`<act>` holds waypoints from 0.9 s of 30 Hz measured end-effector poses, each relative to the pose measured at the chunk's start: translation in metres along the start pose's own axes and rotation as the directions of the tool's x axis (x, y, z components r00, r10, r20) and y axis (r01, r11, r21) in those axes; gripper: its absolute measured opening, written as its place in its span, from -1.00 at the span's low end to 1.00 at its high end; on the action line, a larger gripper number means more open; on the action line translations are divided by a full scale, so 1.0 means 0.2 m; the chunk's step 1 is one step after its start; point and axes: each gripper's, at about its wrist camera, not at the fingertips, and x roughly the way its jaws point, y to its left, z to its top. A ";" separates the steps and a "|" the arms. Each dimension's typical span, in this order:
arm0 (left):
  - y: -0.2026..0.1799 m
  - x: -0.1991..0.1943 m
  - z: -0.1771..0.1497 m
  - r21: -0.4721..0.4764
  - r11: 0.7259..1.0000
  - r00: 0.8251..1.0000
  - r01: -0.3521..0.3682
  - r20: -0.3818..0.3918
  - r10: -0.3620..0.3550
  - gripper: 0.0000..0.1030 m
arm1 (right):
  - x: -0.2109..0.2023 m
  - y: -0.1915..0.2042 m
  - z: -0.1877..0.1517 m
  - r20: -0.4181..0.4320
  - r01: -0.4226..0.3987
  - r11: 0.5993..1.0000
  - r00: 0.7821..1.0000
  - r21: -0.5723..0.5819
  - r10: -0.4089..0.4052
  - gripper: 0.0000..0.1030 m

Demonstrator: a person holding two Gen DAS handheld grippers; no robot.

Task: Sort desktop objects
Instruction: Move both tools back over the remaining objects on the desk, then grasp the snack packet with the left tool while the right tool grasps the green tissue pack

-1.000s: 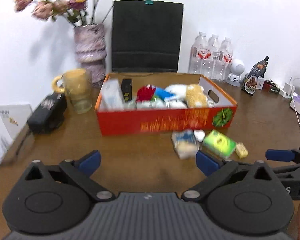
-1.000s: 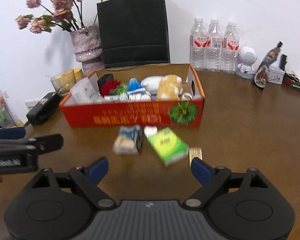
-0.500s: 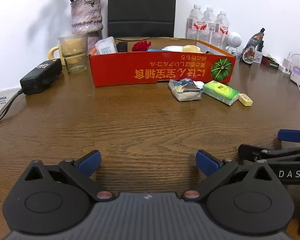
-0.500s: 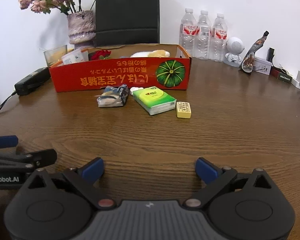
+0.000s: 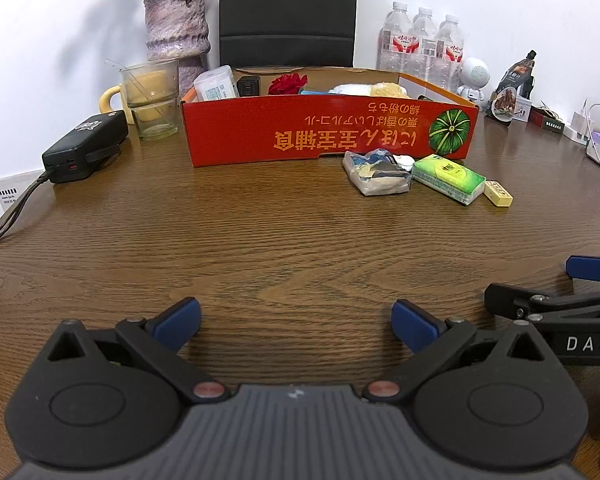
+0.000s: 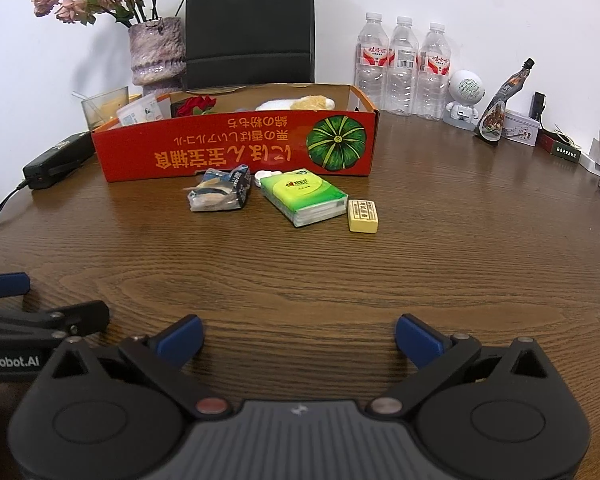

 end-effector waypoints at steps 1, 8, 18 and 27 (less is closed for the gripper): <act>0.00 0.00 0.00 0.000 1.000 1.000 0.000 0.000 0.000 1.00 | 0.00 0.00 0.00 0.000 0.000 1.000 1.000 0.000 0.000 1.00; 0.01 0.00 0.00 0.002 1.000 1.000 0.002 -0.001 -0.002 1.00 | 0.00 0.00 0.00 0.000 0.000 1.000 1.000 0.000 0.000 1.00; 0.01 -0.01 0.02 -0.008 0.999 0.998 0.039 0.043 -0.039 1.00 | 0.00 -0.04 0.06 0.000 -0.068 0.994 0.998 -0.086 0.069 0.76; -0.01 0.20 0.27 -0.023 0.995 0.994 0.100 0.037 -0.100 1.00 | 0.30 -0.06 0.48 -0.004 -0.106 0.963 0.994 -0.248 0.108 0.44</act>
